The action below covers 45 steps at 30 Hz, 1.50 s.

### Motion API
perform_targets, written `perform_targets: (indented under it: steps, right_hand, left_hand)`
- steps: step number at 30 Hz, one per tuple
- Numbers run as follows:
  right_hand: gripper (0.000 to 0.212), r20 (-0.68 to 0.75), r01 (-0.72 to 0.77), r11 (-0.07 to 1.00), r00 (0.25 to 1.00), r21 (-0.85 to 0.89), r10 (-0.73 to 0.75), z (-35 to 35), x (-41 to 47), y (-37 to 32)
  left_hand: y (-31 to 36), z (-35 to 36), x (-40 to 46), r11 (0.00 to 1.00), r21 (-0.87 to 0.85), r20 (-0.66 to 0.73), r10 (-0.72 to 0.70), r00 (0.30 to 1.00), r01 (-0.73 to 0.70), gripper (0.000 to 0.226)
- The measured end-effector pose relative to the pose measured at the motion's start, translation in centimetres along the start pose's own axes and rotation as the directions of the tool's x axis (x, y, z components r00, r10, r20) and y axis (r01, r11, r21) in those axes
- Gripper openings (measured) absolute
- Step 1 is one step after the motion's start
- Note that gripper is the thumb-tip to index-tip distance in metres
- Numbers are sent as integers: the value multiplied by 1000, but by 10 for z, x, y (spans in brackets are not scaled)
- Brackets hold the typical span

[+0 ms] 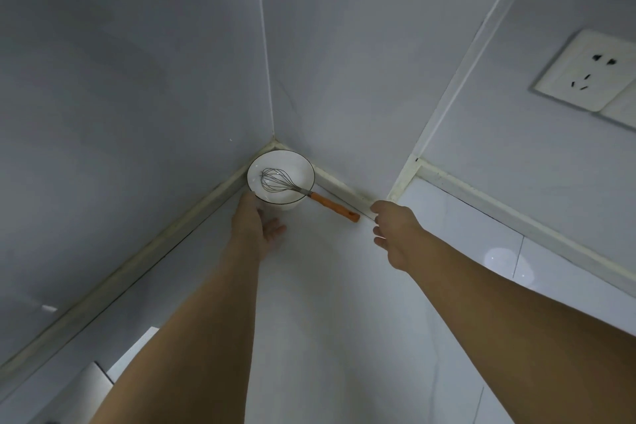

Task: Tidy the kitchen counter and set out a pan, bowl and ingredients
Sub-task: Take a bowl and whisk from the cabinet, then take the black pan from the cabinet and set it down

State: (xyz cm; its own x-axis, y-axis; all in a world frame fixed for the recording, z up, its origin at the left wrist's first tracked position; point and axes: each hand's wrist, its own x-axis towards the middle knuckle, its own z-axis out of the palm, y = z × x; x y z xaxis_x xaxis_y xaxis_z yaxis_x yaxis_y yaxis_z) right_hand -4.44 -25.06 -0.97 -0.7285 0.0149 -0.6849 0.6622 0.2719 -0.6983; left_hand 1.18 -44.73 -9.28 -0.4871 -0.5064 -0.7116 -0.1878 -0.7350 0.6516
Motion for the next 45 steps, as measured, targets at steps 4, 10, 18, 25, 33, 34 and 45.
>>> perform_targets:
  steps: [4, 10, 18, 25, 33, 34, 45]
  right_hand:
    - [42, -30, 50, 999, 998, 0, -50, -21, -16, 0]
    - [45, -44, 54, 997, 998, 53, -51, -62, -43, 10]
    - [43, -99, 83, 990, 992, 110, -72, -143, -87, 42]
    - [44, -229, 116, 978, 971, 174, -75, -254, -156, 97]
    - [31, -361, 223, 937, 925, 269, -116, -366, -264, 174]
    - [30, -400, 249, 925, 909, 287, -120, -386, -287, 192]
    - [30, -662, 393, 821, 749, 415, -24, -569, -491, 343]
  left_hand:
    - [-14, -4, -29, 998, -39, -69, -59, 996, 56, 31]
    - [-36, 11, -81, 994, 76, -56, -77, 995, 81, 44]
    - [-86, 51, -155, 961, 264, 73, -107, 992, 84, 51]
    - [-144, 99, -257, 906, 421, 246, -148, 958, 32, 51]
    - [-215, 112, -412, 802, 574, 433, -127, 893, -165, 43]
    - [-229, 112, -443, 783, 588, 473, -127, 872, -205, 43]
    - [-382, 103, -728, 621, 597, 774, -278, 569, -508, 19]
